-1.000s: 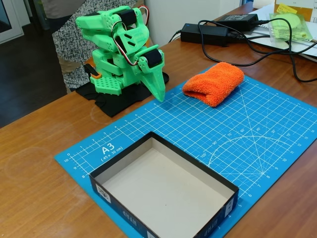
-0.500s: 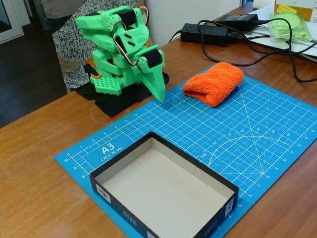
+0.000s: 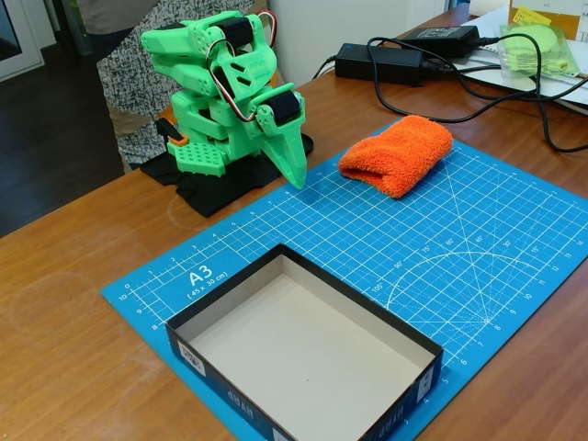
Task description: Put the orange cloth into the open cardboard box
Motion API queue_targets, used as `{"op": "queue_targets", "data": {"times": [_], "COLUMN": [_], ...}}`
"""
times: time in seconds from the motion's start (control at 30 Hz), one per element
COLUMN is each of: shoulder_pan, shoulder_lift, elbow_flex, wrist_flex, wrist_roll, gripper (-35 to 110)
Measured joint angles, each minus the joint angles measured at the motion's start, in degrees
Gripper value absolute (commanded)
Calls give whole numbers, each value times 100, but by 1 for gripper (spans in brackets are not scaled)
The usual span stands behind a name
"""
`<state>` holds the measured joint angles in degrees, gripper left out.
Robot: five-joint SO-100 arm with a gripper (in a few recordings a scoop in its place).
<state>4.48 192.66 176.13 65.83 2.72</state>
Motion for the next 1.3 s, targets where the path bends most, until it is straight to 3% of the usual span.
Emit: {"op": "queue_targets", "data": {"times": [0.53, 0.7, 0.87, 1.1, 1.2, 1.3], "shoulder_pan": [0, -149, -387, -2355, -3454, -3814], "shoulder_lift": [0, -26, -1107, -3568, -4535, -5810], "elbow_flex": [0, -290, -2092, -3674, -3867, -3902], "wrist_flex": [0, 70, 457, 519, 9, -668], "wrist_roll": [-26, -791, -993, -439, -114, 105], "gripper": [1, 21, 31, 37, 38, 39]}}
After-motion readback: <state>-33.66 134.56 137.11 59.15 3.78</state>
